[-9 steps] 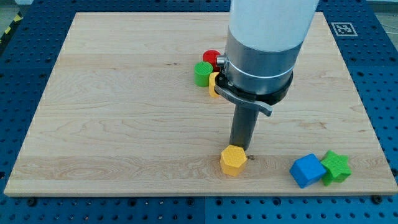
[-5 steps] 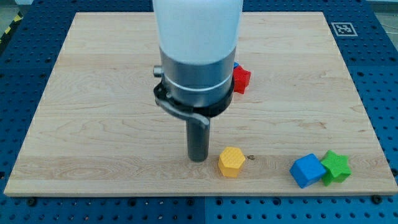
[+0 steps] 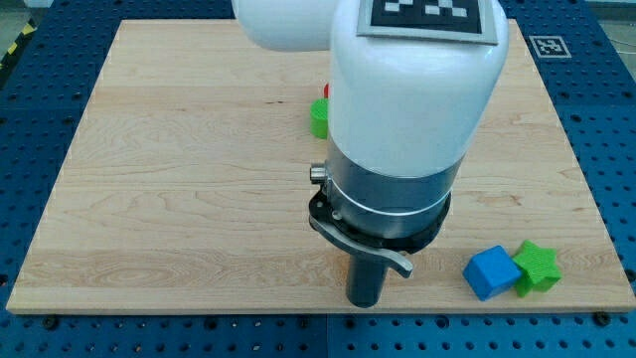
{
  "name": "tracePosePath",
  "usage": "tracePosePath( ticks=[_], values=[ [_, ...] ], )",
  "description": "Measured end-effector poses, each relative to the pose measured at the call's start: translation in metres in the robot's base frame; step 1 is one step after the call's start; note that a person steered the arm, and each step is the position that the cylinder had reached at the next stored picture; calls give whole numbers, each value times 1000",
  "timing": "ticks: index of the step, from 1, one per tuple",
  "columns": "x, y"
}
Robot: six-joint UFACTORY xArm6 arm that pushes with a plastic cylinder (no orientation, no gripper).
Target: Put the yellow hexagon in between the yellow heart and the blue cube
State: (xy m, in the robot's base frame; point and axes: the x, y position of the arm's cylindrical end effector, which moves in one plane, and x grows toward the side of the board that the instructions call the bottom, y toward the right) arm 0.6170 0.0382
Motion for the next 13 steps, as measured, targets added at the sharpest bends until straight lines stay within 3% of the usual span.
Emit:
tracePosePath(
  ticks=[3, 13],
  values=[
    [-15, 17],
    [-42, -15]
  ],
)
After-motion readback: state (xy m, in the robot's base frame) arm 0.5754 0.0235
